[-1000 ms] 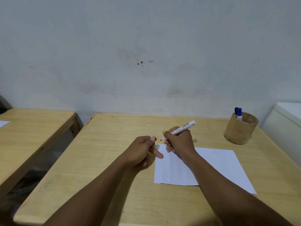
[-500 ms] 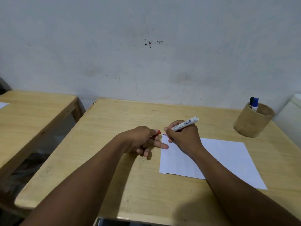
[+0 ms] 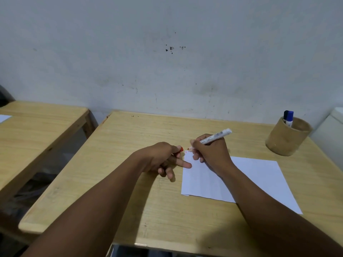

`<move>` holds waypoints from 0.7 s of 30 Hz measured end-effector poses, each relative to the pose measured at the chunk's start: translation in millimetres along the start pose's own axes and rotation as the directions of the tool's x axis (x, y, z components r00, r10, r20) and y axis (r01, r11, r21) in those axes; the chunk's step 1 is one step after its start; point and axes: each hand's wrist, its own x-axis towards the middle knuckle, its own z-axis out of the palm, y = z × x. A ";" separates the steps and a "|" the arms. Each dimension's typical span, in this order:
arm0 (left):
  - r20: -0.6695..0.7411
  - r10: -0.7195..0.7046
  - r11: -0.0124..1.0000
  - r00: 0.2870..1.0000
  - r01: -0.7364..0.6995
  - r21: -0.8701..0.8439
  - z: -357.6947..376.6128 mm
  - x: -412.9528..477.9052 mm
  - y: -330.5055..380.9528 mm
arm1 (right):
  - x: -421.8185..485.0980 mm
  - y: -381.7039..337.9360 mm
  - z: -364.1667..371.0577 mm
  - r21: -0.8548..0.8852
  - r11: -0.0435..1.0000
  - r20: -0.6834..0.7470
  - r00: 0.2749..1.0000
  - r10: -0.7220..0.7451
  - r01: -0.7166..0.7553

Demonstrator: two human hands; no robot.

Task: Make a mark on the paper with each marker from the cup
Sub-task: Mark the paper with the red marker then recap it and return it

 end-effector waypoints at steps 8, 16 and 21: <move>-0.129 0.327 0.945 0.936 -0.321 0.061 1.6 -7.4 20.6 | 7.2 -53.2 -52.3 0.495 0.862 -0.125 0.972 0.197 -0.111; -0.147 0.612 0.786 0.777 -0.577 0.223 48.5 0.3 91.9 | -25.3 -104.0 -123.7 0.426 0.894 0.046 0.990 0.134 -0.141; -0.084 0.647 0.751 0.758 -0.614 0.242 84.1 8.1 114.0 | -37.7 -104.6 -146.8 0.375 0.925 -0.047 0.996 0.075 -0.052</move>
